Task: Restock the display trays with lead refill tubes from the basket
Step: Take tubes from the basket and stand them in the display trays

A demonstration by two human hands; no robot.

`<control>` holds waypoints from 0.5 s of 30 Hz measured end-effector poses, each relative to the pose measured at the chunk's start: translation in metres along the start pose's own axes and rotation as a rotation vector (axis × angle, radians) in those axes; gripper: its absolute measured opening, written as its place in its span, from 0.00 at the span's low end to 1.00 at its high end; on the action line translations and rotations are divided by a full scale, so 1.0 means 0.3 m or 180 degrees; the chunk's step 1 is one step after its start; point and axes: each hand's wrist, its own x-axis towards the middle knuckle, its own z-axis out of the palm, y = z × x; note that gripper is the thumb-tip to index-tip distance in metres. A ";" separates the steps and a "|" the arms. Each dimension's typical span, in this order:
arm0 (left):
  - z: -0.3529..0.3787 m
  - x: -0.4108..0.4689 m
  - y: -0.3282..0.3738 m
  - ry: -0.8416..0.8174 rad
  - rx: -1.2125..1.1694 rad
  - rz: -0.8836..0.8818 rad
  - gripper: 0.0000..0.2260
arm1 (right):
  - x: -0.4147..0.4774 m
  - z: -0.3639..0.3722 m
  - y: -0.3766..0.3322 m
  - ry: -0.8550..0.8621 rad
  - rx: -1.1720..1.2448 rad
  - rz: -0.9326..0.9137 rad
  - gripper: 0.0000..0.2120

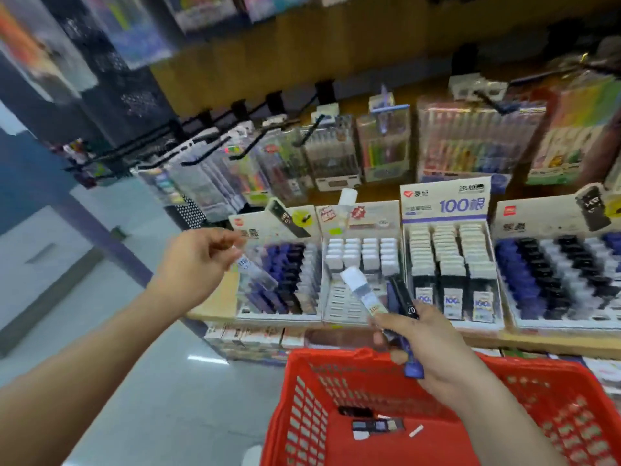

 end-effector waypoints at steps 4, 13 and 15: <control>-0.045 0.012 -0.165 0.0019 0.0858 0.0089 0.07 | 0.022 0.069 0.012 -0.0197 -0.0302 -0.0096 0.05; 0.089 0.092 -0.385 -0.0211 0.0389 -0.0101 0.08 | 0.127 0.218 0.034 0.0055 -0.0038 0.0032 0.07; 0.121 0.107 -0.402 -0.0274 0.0291 -0.0050 0.09 | 0.148 0.246 0.040 0.0024 -0.0095 0.0065 0.07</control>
